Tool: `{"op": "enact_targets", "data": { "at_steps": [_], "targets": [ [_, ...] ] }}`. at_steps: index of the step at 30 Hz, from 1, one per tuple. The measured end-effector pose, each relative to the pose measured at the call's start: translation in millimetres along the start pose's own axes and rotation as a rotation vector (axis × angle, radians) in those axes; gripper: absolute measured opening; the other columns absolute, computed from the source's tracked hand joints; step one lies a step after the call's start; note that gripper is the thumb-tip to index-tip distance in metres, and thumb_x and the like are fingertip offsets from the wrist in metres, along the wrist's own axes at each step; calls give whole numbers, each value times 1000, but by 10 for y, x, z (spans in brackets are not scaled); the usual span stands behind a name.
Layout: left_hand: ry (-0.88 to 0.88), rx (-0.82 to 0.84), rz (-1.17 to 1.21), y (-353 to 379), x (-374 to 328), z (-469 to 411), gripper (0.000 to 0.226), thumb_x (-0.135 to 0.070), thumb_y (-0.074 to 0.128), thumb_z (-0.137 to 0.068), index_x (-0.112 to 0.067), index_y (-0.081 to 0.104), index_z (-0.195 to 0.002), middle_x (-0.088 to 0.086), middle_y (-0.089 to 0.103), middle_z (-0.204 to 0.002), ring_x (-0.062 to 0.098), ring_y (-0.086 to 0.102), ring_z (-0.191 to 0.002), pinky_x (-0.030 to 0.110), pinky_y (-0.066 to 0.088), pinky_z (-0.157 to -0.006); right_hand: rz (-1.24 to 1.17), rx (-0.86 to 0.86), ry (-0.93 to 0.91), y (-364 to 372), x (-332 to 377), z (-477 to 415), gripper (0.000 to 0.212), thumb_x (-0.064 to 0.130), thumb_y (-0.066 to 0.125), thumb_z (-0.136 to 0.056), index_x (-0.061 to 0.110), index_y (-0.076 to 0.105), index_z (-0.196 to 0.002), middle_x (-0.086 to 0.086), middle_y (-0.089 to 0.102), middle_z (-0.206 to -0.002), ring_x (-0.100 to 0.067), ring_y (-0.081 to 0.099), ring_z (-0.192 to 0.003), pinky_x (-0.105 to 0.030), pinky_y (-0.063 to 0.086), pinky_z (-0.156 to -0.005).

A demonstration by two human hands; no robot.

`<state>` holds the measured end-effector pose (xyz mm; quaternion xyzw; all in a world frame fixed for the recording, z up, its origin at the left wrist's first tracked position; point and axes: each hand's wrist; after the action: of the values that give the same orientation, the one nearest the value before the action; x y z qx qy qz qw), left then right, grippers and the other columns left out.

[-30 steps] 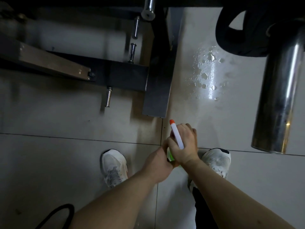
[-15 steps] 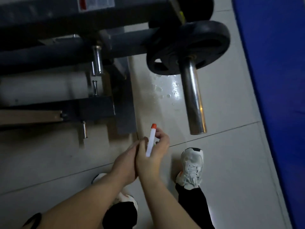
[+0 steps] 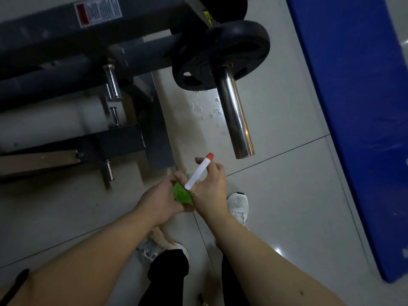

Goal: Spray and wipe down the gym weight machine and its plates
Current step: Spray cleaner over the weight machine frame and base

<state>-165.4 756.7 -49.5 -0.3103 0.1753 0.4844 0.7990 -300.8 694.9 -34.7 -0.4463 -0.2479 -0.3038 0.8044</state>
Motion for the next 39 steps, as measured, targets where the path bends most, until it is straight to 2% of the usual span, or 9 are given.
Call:
{"op": "enact_targets", "data": {
  "at_steps": [5, 10, 12, 15, 18, 23, 28, 35, 39],
  "targets": [
    [-10, -74, -31, 3, -120, 17, 74, -66, 77, -59, -41, 52, -124, -15, 69, -105, 12, 68, -96, 36, 57, -86, 17, -21, 51, 2, 272, -17, 62, 79, 70, -65, 23, 63, -91, 7, 67, -85, -15, 66, -81, -42, 59, -77],
    [126, -71, 191, -94, -235, 80, 22, -10, 63, -88, -15, 70, -108, 12, 68, -107, 27, 66, -96, 38, 60, -68, 22, 42, -21, -27, 215, -48, 71, 48, 86, -72, 28, 50, -130, 18, 43, -114, -8, 48, -116, -24, 49, -94],
    [159, -109, 301, -69, -131, 19, 38, -10, 80, -76, -28, 73, -109, 7, 68, -117, 27, 68, -105, 40, 62, -75, 23, 58, -79, -34, 178, -66, 75, 43, 88, -71, 26, 49, -134, 22, 39, -113, -7, 43, -118, -19, 43, -95],
    [63, -76, 341, -65, -34, -77, 75, -42, 91, -56, -40, 63, -125, -9, 68, -120, 21, 67, -111, 42, 60, -87, 9, 100, -43, 10, 115, -94, 59, 52, 85, -72, 26, 61, -119, 9, 59, -112, -16, 55, -109, -36, 53, -94],
    [30, -76, 340, -40, 47, -170, 89, -52, 93, -53, -40, 57, -133, -15, 67, -124, 15, 66, -114, 40, 59, -91, 10, 99, -9, 47, 68, -130, 54, 55, 83, -72, 26, 63, -114, 8, 64, -108, -15, 59, -104, -42, 56, -90],
    [61, -71, 378, -38, -30, -149, 78, -45, 90, -58, -39, 59, -130, -13, 68, -121, 15, 67, -110, 44, 59, -92, 1, 37, -91, -38, 90, -134, 82, 41, 89, -72, 18, 48, -140, 16, 41, -123, -10, 39, -125, -15, 41, -96],
    [71, -66, 514, -72, -202, -145, 64, -39, 85, -60, -42, 66, -121, -6, 69, -117, 24, 67, -109, 50, 62, -84, 18, 11, -42, -65, 187, -141, 47, 44, 87, -72, 31, 62, -110, 12, 51, -100, -17, 49, -103, -42, 51, -90],
    [25, -69, 523, -44, -159, -169, 65, -37, 86, -59, -35, 66, -121, -4, 68, -117, 26, 67, -111, 49, 61, -86, 19, 36, -111, -113, 200, -243, 59, 38, 88, -73, 19, 61, -123, 25, 41, -105, -16, 44, -120, -34, 45, -98],
    [54, -148, 443, -63, -201, -163, 54, -30, 87, -75, -46, 62, -120, -14, 69, -112, 4, 67, -101, 24, 57, -81, 33, 80, -121, -117, 227, -228, 30, 37, 79, -82, 22, 66, -105, 14, 50, -96, -16, 47, -105, -42, 52, -88]
  ]
}}
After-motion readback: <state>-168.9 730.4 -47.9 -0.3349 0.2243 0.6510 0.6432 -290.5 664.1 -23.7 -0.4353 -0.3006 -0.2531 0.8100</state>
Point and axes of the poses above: each hand's wrist, its own z-axis away from the middle knuckle, its own y-axis out of the palm, x = y × z
